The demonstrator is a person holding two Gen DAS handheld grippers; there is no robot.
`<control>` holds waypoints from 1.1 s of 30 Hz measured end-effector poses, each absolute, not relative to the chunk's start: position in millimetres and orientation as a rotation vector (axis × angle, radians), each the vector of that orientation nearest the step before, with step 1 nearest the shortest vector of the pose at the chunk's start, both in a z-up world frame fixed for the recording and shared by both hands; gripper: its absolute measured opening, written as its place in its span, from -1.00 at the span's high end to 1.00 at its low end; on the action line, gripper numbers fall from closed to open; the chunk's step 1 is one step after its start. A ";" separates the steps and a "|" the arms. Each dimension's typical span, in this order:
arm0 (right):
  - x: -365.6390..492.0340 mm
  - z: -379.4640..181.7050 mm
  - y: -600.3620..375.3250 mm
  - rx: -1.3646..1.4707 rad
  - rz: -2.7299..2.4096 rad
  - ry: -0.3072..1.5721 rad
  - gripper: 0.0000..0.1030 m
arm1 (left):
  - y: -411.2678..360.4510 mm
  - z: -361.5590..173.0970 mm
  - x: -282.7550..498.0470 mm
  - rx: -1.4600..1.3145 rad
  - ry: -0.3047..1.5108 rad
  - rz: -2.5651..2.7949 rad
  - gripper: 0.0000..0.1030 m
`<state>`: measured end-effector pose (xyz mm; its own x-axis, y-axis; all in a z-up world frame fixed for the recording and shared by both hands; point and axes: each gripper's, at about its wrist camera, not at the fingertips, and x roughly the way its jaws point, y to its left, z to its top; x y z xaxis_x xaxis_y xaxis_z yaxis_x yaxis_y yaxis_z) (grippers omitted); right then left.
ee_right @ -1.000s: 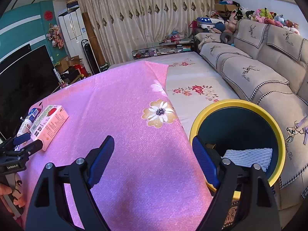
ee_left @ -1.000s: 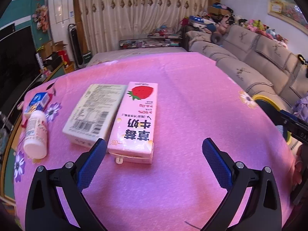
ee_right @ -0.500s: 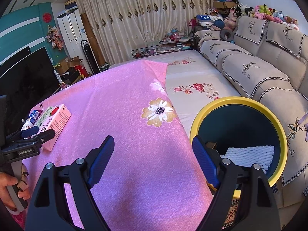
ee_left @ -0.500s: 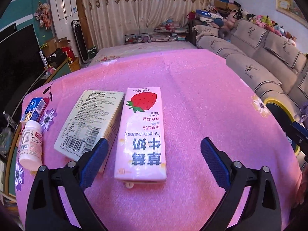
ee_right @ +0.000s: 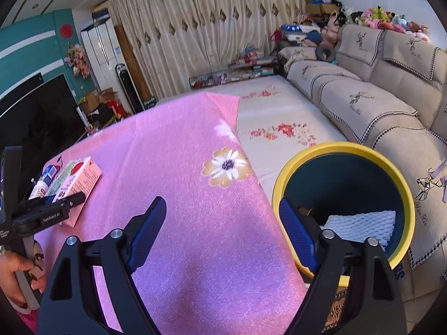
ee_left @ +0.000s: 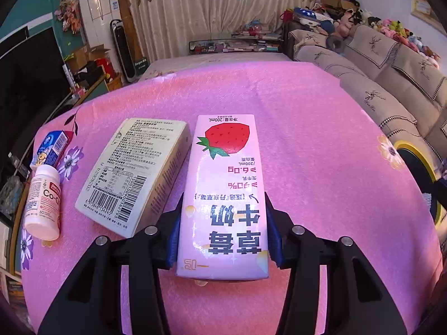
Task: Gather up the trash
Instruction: 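Carry the strawberry milk carton with the left gripper over the bin and release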
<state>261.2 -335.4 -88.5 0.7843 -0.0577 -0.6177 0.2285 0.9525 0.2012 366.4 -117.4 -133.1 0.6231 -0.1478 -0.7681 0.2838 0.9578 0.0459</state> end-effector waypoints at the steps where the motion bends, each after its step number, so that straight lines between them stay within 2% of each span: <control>1: 257.0 -86.1 -335.2 0.259 -0.161 0.639 -0.53 | -120.8 -128.2 360.4 0.179 0.851 -0.259 0.05; 7: 216.8 -78.8 -358.4 0.257 -0.178 0.634 -0.53 | -153.7 -97.1 321.1 0.219 0.791 -0.365 0.05; 15: 149.2 -70.9 -413.5 0.255 -0.294 0.616 -0.53 | -247.5 -78.1 277.6 0.239 0.774 -0.585 0.05; 26: 97.0 -78.0 -471.1 0.296 -0.353 0.613 -0.53 | -411.1 -109.6 269.8 0.314 0.878 -0.784 0.05; 33: 90.6 -88.2 -490.7 0.324 -0.377 0.627 -0.53 | -473.6 -137.2 292.0 0.333 0.930 -0.775 0.04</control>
<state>90.6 -490.7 -88.2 0.7461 -0.2421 -0.6202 0.4348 0.8827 0.1784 292.0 -473.6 -137.2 0.3582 -0.4515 -0.8172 0.7226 0.6884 -0.0636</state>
